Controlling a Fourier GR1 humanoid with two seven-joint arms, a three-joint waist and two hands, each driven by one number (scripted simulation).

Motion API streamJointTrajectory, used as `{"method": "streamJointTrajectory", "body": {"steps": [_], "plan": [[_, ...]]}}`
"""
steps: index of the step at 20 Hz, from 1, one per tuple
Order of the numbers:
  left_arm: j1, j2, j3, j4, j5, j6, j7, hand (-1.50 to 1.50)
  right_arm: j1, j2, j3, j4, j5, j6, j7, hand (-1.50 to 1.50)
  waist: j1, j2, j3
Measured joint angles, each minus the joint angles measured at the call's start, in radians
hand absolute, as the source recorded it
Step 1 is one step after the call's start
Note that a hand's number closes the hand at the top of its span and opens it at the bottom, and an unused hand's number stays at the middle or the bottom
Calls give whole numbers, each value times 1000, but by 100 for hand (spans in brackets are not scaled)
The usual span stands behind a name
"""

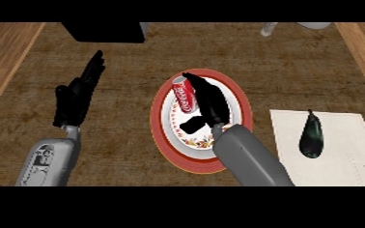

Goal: Pick the can from the placemat and place it in the plate

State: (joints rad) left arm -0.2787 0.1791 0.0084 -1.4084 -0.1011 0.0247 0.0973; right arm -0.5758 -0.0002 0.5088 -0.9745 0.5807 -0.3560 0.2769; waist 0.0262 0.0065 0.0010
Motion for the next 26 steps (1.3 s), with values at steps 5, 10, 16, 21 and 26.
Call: {"method": "streamJointTrajectory", "body": {"steps": [5,10,16,21,26], "plan": [[4,4,10,-5,2,0,5,0,21,0,-56,-55,-162,-90,-110,-150,-8,-2,0],[10,4,22,2,2,4,0,0,111,-39,-147,-201,-250,-123,-145,-150,-31,-7,0],[37,16,36,-22,8,-6,0,0,276,-170,-283,-398,-382,-64,-195,-150,-39,-10,-1],[33,22,47,-5,12,-22,-12,0,395,-270,-402,-470,-504,55,-274,-150,-35,-8,-1],[39,7,39,-36,5,-20,13,0,448,-367,-522,-442,-593,199,-372,-150,-31,-7,-1]]}}
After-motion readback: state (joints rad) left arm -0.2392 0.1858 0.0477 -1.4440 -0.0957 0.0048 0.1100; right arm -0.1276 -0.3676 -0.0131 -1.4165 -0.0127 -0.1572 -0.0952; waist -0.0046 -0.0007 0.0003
